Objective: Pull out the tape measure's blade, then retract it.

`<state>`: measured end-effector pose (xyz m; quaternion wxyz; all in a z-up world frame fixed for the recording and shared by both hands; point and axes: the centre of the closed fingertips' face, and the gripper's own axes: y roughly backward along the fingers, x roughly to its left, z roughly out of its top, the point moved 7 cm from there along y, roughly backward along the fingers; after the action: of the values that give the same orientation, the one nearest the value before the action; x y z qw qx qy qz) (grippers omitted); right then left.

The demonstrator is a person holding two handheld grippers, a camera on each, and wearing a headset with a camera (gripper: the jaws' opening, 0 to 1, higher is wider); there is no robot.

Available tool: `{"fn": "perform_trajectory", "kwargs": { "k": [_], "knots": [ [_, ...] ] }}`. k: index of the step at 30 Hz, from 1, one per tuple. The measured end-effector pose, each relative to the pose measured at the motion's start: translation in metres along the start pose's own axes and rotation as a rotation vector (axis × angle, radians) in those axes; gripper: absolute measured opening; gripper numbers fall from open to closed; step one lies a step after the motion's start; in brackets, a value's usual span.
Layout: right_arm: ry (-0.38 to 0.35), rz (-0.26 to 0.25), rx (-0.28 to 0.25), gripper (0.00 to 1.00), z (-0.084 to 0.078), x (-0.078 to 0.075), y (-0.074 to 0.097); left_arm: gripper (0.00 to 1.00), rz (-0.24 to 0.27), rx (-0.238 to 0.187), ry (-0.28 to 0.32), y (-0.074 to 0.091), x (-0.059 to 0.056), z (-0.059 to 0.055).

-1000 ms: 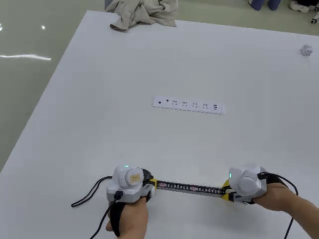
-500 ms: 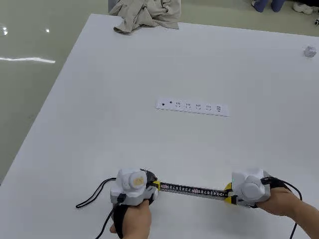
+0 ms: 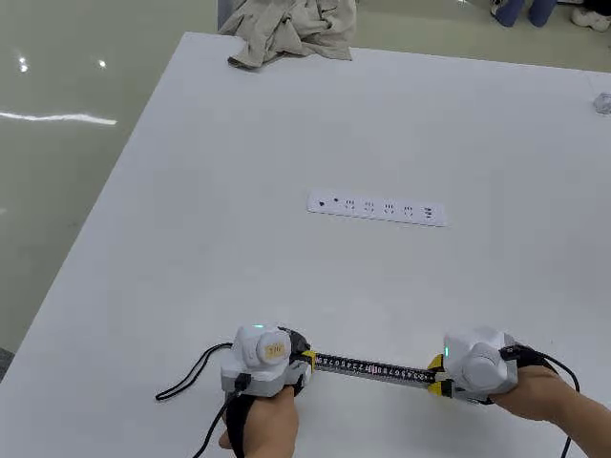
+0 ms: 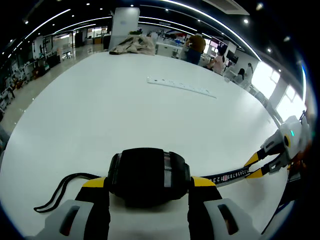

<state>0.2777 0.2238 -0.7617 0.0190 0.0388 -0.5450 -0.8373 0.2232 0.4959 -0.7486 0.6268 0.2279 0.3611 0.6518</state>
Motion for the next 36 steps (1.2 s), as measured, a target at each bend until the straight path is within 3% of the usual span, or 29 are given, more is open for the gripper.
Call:
{"fn": "perform_trajectory", "kwargs": {
  "k": [36],
  "knots": [
    [0.036, 0.001, -0.039, 0.14, 0.037, -0.003, -0.017, 0.60, -0.003, 0.007, 0.001, 0.000, 0.000, 0.000]
  ]
}}
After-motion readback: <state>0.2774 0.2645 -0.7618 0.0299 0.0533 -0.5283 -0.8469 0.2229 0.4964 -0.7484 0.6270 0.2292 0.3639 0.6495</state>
